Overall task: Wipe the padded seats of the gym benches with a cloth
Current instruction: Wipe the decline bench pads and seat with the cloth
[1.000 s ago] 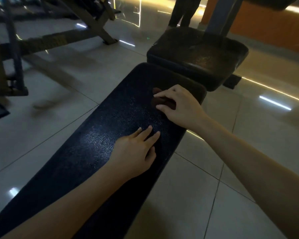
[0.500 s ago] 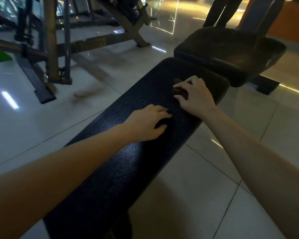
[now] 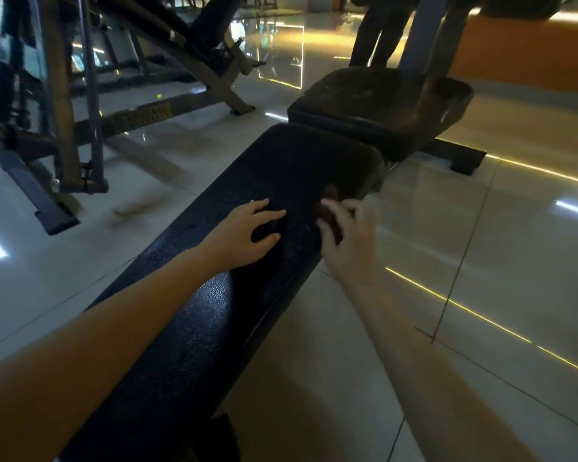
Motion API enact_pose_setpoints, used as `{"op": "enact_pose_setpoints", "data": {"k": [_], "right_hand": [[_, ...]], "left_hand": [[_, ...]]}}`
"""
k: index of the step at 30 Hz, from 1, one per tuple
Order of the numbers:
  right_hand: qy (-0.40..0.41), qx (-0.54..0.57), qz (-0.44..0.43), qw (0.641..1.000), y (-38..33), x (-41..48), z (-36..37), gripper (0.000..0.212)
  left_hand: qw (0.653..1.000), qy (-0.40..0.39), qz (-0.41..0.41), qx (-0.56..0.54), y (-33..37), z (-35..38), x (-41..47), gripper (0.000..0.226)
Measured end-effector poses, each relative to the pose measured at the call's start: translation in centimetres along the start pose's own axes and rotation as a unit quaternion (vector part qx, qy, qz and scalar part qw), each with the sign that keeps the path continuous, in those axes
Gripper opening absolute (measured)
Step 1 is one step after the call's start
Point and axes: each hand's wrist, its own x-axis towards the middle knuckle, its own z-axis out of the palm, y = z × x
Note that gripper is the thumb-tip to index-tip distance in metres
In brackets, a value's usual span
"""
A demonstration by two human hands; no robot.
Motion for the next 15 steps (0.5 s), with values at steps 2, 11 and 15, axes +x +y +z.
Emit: {"op": "enact_pose_setpoints", "data": {"k": [2, 11, 15], "right_hand": [[-0.001, 0.019, -0.018, 1.0, -1.8, -3.8, 0.4, 0.033], [0.003, -0.029, -0.005, 1.0, -0.2, 0.4, 0.3, 0.034], [0.053, -0.021, 0.131, 0.99, 2.5, 7.2, 0.9, 0.032]], "left_hand": [[1.0, 0.014, -0.004, -0.014, 0.6, 0.2, 0.6, 0.048], [0.994, 0.069, 0.024, -0.081, 4.0, 1.8, 3.9, 0.038], [0.996, 0.059, 0.039, -0.061, 4.1, 2.7, 3.3, 0.043]]}}
